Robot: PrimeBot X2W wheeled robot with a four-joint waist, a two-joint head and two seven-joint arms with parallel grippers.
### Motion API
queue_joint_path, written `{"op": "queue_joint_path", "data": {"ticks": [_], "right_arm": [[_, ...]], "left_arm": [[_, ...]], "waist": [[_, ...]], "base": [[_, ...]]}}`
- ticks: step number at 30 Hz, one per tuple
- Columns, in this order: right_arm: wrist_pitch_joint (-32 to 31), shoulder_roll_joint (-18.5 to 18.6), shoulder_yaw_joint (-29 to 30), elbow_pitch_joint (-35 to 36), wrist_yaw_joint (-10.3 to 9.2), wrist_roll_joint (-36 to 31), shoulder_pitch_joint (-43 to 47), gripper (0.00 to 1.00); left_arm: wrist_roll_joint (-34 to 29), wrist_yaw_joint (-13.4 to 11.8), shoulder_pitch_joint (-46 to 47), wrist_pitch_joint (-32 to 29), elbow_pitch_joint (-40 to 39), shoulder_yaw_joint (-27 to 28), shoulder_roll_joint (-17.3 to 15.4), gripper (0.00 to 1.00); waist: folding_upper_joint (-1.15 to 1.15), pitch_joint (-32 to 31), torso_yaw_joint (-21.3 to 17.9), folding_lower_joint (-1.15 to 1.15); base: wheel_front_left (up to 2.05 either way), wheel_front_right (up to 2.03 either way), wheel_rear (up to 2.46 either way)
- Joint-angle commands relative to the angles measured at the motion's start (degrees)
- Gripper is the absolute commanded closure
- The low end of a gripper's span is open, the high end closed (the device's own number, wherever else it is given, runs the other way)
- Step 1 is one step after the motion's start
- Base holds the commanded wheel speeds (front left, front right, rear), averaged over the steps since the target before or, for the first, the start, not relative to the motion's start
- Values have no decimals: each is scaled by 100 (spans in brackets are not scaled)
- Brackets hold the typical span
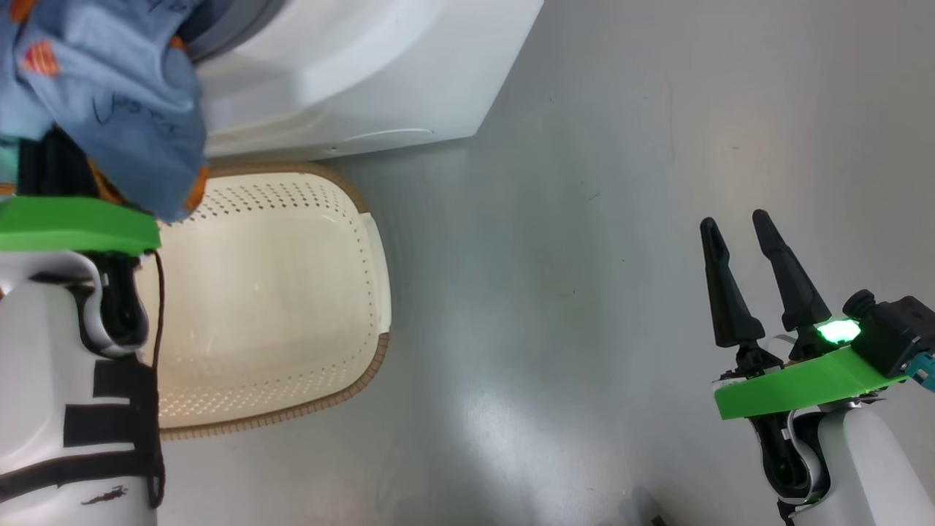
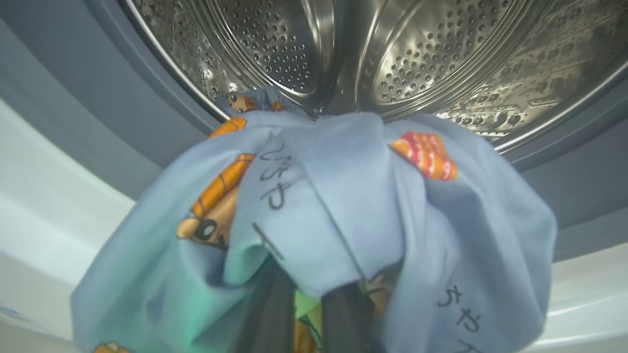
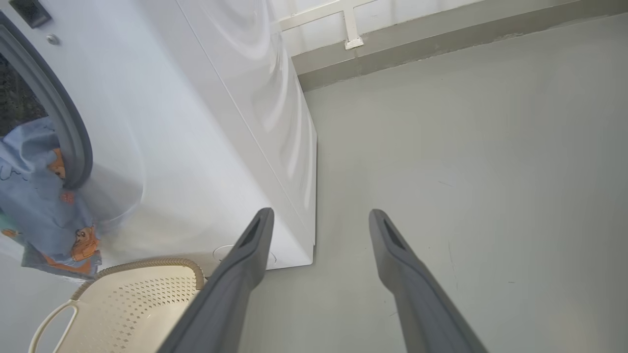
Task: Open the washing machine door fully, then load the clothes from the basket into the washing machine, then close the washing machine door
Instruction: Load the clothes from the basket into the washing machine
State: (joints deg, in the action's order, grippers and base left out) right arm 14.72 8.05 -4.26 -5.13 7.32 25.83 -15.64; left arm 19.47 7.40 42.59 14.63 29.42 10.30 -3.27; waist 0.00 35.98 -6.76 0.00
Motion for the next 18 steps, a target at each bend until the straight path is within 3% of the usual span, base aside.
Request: {"op": "queue_joint_path", "data": {"ticks": [1, 8, 18], "right_arm": [[28, 24, -100, 124, 17, 13, 125, 0], [28, 11, -164, 97, 17, 29, 150, 0], [28, -113, -307, 31, 17, 100, 146, 0]], "left_arm": [[-25, 9, -121, 37, -266, 118, -157, 100], [-166, 9, 194, 37, -502, -197, -287, 100], [-90, 9, 1621, 37, 886, -611, -905, 100]], "waist": [[0, -28, 20, 0], [0, -93, 4, 0], [0, -112, -246, 0]], "base": [[0, 0, 0], [0, 0, 0], [0, 0, 0]]}}
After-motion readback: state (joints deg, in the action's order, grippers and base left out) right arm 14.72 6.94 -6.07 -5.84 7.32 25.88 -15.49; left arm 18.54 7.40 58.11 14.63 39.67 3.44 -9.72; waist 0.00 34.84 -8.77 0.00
